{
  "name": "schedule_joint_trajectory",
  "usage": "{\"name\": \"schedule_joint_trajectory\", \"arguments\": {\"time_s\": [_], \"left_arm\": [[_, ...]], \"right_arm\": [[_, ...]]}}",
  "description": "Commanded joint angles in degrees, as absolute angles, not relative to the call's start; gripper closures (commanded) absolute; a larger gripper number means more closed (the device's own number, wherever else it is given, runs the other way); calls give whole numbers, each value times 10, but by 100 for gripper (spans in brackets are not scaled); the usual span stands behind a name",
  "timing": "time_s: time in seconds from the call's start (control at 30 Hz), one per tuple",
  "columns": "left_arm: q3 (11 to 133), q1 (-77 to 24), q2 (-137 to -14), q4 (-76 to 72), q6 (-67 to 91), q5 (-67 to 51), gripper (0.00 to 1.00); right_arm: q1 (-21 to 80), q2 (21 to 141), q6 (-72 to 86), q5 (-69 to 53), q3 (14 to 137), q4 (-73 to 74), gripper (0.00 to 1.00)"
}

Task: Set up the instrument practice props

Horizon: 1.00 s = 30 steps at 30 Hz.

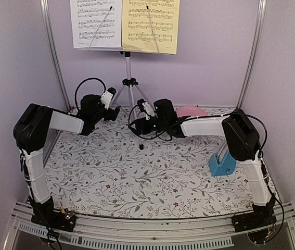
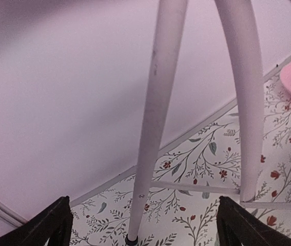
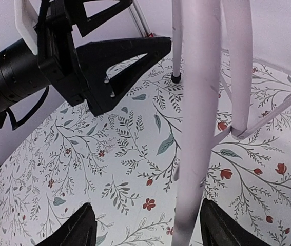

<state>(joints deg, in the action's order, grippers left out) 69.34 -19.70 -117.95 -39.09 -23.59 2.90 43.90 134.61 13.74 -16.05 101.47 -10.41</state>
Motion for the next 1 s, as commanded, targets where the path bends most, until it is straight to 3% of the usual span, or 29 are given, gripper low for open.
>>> {"name": "schedule_joint_trajectory", "arguments": {"time_s": [0.0,0.17,0.27,0.6,0.97], "left_arm": [[656,-220,-1088,-396,-160,86,1],[613,-257,-1018,-350,-115,151,1],[590,-279,-970,-308,-51,159,1],[542,-332,-866,-191,117,150,1],[526,-399,-835,-151,124,132,1]], "right_arm": [[446,1244,129,-147,967,-125,27],[449,1146,133,-138,874,-141,18],[453,1084,135,-132,817,-143,0],[456,829,147,3,649,-37,1],[454,551,254,280,531,159,1]]}}
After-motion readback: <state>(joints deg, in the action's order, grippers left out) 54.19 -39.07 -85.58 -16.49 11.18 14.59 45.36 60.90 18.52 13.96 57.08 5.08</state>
